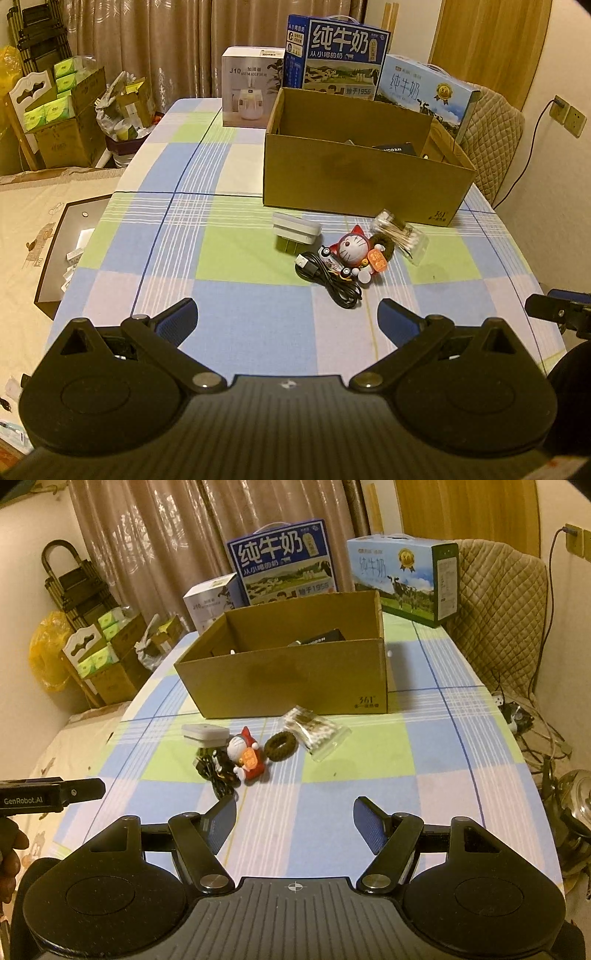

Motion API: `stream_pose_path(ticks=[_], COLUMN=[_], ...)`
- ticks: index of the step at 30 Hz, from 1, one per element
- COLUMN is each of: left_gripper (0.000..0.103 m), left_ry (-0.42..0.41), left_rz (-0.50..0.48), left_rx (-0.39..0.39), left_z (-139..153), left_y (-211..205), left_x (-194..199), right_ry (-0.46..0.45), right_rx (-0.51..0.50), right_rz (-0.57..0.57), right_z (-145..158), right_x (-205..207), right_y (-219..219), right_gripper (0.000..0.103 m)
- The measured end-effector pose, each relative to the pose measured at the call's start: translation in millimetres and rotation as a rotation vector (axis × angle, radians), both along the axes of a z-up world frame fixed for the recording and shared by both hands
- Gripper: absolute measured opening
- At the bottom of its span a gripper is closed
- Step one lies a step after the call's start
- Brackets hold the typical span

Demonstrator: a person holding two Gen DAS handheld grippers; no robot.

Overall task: Organize objects
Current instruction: 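Withdraw both tools from the box back over the table, then move the left tool toward the Doraemon figure and black cable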

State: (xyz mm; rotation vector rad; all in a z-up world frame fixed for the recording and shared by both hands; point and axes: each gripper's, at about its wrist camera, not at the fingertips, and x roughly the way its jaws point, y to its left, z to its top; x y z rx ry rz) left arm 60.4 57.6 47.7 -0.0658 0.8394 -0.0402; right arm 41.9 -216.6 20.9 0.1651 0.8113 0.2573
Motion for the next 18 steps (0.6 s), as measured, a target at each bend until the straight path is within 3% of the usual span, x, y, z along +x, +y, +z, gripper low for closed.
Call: stream_pose_path(ticks=[18], left_gripper=[0.102], left_ry=[0.016], left_rz=[-0.008], left_rx=[0.001], left_z=[-6.2], left_y=[-3.0], left_x=[2.5], right_ry=[0.000], right_rx=[-0.010], right_rz=[0.015], right_z=[-1.4], right_x=[2.7], right_y=[3.8], right_gripper=[0.068])
